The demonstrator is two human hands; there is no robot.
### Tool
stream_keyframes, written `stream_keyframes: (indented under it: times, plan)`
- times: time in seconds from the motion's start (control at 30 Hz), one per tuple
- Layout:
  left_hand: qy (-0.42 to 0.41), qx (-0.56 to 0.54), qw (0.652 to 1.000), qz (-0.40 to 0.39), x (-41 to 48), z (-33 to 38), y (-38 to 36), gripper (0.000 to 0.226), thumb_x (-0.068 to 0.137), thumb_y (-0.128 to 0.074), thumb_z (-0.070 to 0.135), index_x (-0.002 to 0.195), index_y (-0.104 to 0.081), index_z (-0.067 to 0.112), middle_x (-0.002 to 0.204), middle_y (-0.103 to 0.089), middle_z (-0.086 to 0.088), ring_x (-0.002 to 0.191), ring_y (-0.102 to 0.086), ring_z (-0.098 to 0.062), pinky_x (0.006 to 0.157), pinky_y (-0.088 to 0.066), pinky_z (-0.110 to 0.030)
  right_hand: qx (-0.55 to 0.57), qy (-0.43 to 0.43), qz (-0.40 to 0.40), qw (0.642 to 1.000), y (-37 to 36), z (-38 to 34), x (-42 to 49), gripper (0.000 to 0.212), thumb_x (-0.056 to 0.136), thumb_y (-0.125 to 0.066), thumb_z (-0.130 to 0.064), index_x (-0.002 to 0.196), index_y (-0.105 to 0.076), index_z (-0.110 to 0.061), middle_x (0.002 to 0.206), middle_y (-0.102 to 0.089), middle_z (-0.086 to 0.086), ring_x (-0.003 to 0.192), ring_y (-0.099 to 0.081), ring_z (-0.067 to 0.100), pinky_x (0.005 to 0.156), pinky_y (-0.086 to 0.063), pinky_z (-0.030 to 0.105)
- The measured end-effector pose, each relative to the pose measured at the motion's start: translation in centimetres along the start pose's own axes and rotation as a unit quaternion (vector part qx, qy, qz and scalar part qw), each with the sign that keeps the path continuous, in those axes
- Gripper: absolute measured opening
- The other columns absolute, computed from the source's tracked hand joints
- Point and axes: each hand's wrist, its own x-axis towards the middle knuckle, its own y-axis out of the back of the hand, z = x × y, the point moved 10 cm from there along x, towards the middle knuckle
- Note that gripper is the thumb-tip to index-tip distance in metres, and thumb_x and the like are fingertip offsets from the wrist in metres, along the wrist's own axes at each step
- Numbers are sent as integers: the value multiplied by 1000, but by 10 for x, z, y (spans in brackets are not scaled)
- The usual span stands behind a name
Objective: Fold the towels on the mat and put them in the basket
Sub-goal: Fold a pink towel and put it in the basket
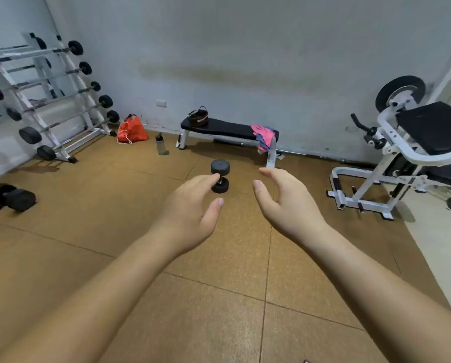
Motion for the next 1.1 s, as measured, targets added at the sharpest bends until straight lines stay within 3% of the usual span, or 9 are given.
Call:
stream_keyframes:
  times: [0.17,0.27,0.33,0.43,0.53,0.77,0.93,1.1]
  plan:
    - [17,-34,999,-16,83,-43,-44,47,100,-60,30,145,-54,23,140,-57,13,123,-54,-5,88,-53,-28,-2,-22,5,1000,-11,45,73,44,102,-50,-46,142,-56,-28,141,-60,-11,128,-55,6,104,-49,29]
    - [28,-33,999,-18,143,-69,-73,46,100,-60,31,145,-55,24,135,-59,15,113,-56,-2,81,-54,-27,7,-36,11,999,-19,88,126,39,102,-50,-45,135,-62,-27,130,-67,-11,120,-59,4,99,-54,31]
    - [42,-34,998,-17,179,-87,-91,45,100,-60,31,144,-56,25,131,-61,16,106,-59,-1,82,-53,-27,16,-38,6,999,-27,115,164,36,102,-51,-44,130,-66,-27,123,-69,-13,114,-61,3,95,-56,31]
    - [66,-42,997,-17,233,-114,-113,45,100,-60,29,144,-56,24,127,-62,16,114,-55,1,96,-50,-26,38,-46,-1,998,-38,149,232,30,101,-53,-41,123,-69,-28,114,-70,-13,106,-62,3,89,-57,29]
    - [94,-50,994,-15,283,-144,-123,44,99,-61,29,143,-57,23,122,-62,18,114,-56,1,101,-50,-29,55,-56,-17,997,-51,168,299,25,101,-55,-37,117,-72,-27,106,-71,-13,99,-63,3,82,-54,24]
    - [132,-48,990,-18,394,-252,-146,42,100,-60,30,141,-58,25,124,-62,17,111,-59,-4,93,-54,-31,71,-34,-64,995,-133,185,458,24,101,-55,-38,114,-72,-27,102,-71,-14,96,-64,3,82,-58,28]
    - [140,-55,988,-25,492,-347,-157,42,101,-59,30,142,-57,23,130,-61,15,117,-57,-4,98,-53,-35,54,-35,-96,993,-206,193,577,26,101,-54,-40,119,-70,-29,107,-70,-14,99,-63,2,84,-58,27]
    - [125,-60,989,-51,597,-416,-166,41,100,-59,31,140,-58,24,127,-59,17,103,-62,-6,92,-54,-34,49,-63,-90,993,-239,204,697,26,102,-54,-38,120,-70,-27,107,-70,-13,99,-64,3,85,-58,27]
